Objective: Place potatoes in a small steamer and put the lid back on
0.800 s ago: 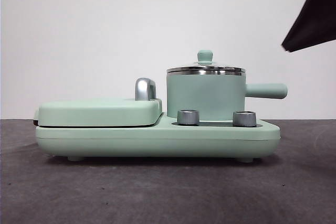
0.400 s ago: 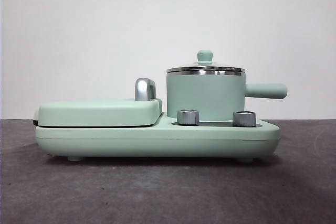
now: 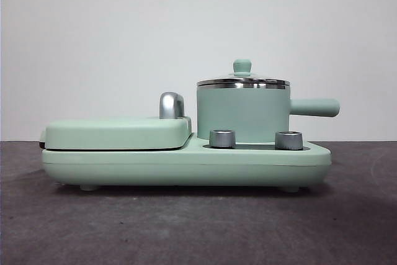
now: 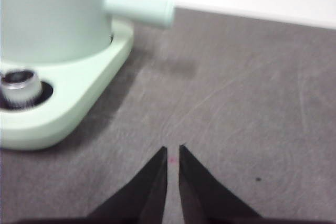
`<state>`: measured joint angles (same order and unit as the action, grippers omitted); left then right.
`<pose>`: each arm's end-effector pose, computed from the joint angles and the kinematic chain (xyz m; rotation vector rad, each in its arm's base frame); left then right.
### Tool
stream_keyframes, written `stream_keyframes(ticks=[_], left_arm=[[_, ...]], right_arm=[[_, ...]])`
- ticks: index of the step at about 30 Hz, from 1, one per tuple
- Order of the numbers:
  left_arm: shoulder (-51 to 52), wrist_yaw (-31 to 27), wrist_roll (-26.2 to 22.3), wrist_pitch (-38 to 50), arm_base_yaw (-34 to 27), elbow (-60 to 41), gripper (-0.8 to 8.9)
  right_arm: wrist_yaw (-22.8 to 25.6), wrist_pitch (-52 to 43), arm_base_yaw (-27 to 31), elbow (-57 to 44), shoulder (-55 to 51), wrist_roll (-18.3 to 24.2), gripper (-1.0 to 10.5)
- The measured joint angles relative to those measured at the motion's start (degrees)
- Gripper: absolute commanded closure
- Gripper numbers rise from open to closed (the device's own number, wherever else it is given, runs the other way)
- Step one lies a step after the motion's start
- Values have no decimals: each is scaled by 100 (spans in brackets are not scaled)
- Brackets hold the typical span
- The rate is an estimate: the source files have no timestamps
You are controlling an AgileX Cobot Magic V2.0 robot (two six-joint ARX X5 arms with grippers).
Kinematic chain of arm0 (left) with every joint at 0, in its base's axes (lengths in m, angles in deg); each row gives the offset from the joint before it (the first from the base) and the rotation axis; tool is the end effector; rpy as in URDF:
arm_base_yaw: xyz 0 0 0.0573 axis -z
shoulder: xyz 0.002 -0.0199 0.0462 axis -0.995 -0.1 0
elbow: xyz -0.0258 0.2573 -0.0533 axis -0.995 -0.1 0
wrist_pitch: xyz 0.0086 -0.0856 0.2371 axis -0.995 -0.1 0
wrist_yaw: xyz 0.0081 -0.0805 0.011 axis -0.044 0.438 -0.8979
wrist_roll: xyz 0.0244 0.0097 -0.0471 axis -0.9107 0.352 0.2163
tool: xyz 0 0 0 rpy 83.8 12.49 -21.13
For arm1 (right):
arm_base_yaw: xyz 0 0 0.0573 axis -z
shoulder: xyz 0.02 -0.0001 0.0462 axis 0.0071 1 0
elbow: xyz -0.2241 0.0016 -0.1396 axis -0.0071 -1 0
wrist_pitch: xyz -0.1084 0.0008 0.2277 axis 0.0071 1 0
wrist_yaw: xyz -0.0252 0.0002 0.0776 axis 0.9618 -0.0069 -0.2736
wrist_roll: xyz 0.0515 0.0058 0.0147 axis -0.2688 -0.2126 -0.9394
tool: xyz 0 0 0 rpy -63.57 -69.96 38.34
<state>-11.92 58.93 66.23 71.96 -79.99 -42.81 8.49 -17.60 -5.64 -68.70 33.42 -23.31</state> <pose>0.0947 -0.0062 0.1565 -0.0887 0.1570 -0.0384 0.0958 0.0108 0.1512 -0.0585 0.1772 0.1640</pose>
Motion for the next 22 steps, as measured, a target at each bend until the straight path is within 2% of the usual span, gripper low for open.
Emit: stream_keyframes(ticks=[13, 22], left_arm=[[-2, 2, 0, 0, -2, 0, 808], [-2, 2, 2, 0, -2, 0, 808]], right_arm=[[50, -1198, 7, -13, -111, -2, 913], [50, -1403, 7, -13, -111, -2, 913]])
